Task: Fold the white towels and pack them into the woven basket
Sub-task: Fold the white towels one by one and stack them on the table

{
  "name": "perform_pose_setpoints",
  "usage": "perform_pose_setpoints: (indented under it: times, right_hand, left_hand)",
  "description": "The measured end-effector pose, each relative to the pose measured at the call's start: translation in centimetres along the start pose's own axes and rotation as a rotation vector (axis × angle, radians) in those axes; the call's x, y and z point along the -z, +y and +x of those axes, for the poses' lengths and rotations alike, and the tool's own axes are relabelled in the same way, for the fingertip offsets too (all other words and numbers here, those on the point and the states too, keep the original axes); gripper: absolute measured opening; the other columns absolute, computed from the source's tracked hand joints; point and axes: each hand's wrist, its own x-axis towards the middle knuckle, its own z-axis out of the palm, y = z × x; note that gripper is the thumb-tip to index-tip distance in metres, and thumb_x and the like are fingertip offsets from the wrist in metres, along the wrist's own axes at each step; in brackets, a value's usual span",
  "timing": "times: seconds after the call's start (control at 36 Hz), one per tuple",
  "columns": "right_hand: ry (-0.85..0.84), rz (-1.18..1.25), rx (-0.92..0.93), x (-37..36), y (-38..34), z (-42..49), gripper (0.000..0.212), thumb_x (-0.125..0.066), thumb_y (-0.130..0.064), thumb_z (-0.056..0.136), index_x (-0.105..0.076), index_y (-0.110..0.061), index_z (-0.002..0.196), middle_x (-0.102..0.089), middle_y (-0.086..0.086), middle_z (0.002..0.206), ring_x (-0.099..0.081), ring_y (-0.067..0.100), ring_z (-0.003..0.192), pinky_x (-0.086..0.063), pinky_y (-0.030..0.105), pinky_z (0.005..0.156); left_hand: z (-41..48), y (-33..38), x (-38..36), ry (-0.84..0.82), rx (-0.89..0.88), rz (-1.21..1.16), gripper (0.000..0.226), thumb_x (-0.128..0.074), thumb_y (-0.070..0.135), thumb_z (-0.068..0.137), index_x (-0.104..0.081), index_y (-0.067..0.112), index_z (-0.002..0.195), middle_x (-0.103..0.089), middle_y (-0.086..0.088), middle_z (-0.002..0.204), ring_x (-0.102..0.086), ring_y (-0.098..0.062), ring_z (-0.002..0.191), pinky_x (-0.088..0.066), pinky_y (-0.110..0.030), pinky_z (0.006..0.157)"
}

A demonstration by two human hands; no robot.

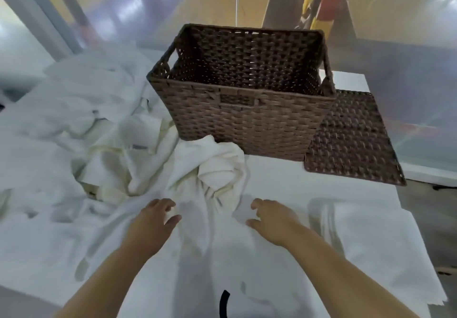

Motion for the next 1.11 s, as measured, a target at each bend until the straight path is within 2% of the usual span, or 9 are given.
perform_pose_setpoints:
  times: [0.14, 0.31, 0.44, 0.56, 0.72, 0.81, 0.89, 1.03, 1.11]
  right_hand:
    - [0.161, 0.219, -0.053, 0.3, -4.1, 3.8, 0.061, -0.054, -0.044, 0.091, -0.029, -0.022, 0.143, -0.046, 0.0, 0.136, -0.051, 0.02, 0.118, -0.047, 0.037, 0.093]
    - [0.292, 0.203, -0.014, 2.0, -6.9, 8.9, 0.076, -0.055, -0.038, 0.093, -0.007, -0.029, 0.151, -0.016, -0.003, 0.157, -0.043, 0.025, 0.128, -0.043, 0.037, 0.098]
    - [0.196, 0.129, -0.082, 1.8, -7.6, 11.1, 0.047, -0.046, -0.035, 0.097, -0.035, -0.037, 0.143, -0.046, -0.004, 0.14, -0.049, 0.021, 0.12, -0.043, 0.034, 0.096]
    - [0.277, 0.195, -0.153, 0.8, -7.8, 10.1, 0.033, -0.045, -0.034, 0.097, -0.053, -0.036, 0.128, -0.058, -0.007, 0.12, -0.057, 0.02, 0.106, -0.047, 0.031, 0.083]
    - [0.525, 0.248, -0.233, 0.2, -5.7, 6.0, 0.022, -0.051, -0.024, 0.094, -0.064, -0.027, 0.112, -0.063, -0.006, 0.108, -0.058, 0.019, 0.092, -0.042, 0.028, 0.07]
    - [0.679, 0.302, -0.25, 0.6, -5.0, 3.8, 0.026, -0.054, -0.009, 0.089, -0.068, -0.02, 0.109, -0.065, -0.002, 0.101, -0.06, 0.022, 0.088, -0.046, 0.03, 0.072]
    - [0.862, 0.328, -0.238, 1.4, -4.8, 1.9, 0.031, -0.055, 0.004, 0.085, -0.069, -0.011, 0.108, -0.066, 0.002, 0.103, -0.061, 0.022, 0.091, -0.042, 0.026, 0.076]
    - [1.181, 0.293, -0.216, 4.4, -4.9, -1.1, 0.039, -0.053, 0.018, 0.075, -0.067, -0.002, 0.105, -0.065, 0.01, 0.1, -0.06, 0.026, 0.089, -0.042, 0.026, 0.077]
    - [1.327, 0.286, -0.112, 6.4, -5.3, -3.1, 0.038, -0.045, 0.013, 0.072, -0.065, 0.003, 0.103, -0.059, 0.006, 0.096, -0.051, 0.009, 0.089, -0.037, 0.006, 0.079]
  left_hand:
    - [3.9, -2.3, 1.9, -0.016, -0.041, -0.029, 0.039, -0.065, 0.032, 0.086, -0.056, 0.016, 0.121, -0.057, -0.003, 0.116, -0.06, -0.023, 0.101, -0.047, -0.033, 0.084]
    - [9.3, -2.7, 1.4, -0.131, -0.14, 0.113, 0.062, -0.055, 0.046, 0.089, -0.035, 0.019, 0.141, -0.041, -0.004, 0.139, -0.049, -0.025, 0.12, -0.043, -0.034, 0.098]
    - [12.5, -2.8, 0.3, -0.275, -0.074, 0.081, 0.071, -0.056, 0.049, 0.088, -0.024, 0.021, 0.145, -0.047, -0.005, 0.137, -0.049, -0.026, 0.12, -0.042, -0.035, 0.098]
    - [13.5, -3.3, 0.3, -0.269, -0.111, 0.064, 0.033, -0.053, 0.035, 0.092, -0.05, 0.016, 0.118, -0.062, -0.005, 0.104, -0.058, -0.025, 0.094, -0.045, -0.031, 0.077]
    - [14.2, -3.2, 2.4, -0.173, -0.127, -0.26, 0.01, -0.05, 0.025, 0.095, -0.059, 0.022, 0.092, -0.06, 0.008, 0.079, -0.054, -0.005, 0.067, -0.033, -0.014, 0.053]
    - [14.2, -2.4, 4.1, -0.151, -0.139, -0.382, 0.02, -0.051, 0.03, 0.094, -0.058, 0.029, 0.075, -0.06, 0.01, 0.067, -0.054, -0.002, 0.06, -0.033, -0.014, 0.048]
    - [14.0, -1.5, 5.6, -0.123, -0.154, -0.448, 0.024, -0.052, 0.034, 0.093, -0.061, 0.024, 0.073, -0.064, 0.005, 0.07, -0.057, -0.008, 0.065, -0.037, -0.022, 0.053]
    - [13.5, -0.1, 7.4, -0.069, -0.125, -0.648, 0.019, -0.057, 0.039, 0.089, -0.064, 0.031, 0.104, -0.067, 0.008, 0.101, -0.062, -0.014, 0.094, -0.048, -0.033, 0.082]
    - [12.4, 0.9, 8.6, -0.067, -0.17, -0.775, 0.016, -0.056, 0.034, 0.091, -0.068, 0.044, 0.093, -0.07, 0.015, 0.093, -0.064, -0.005, 0.088, -0.049, -0.03, 0.081]
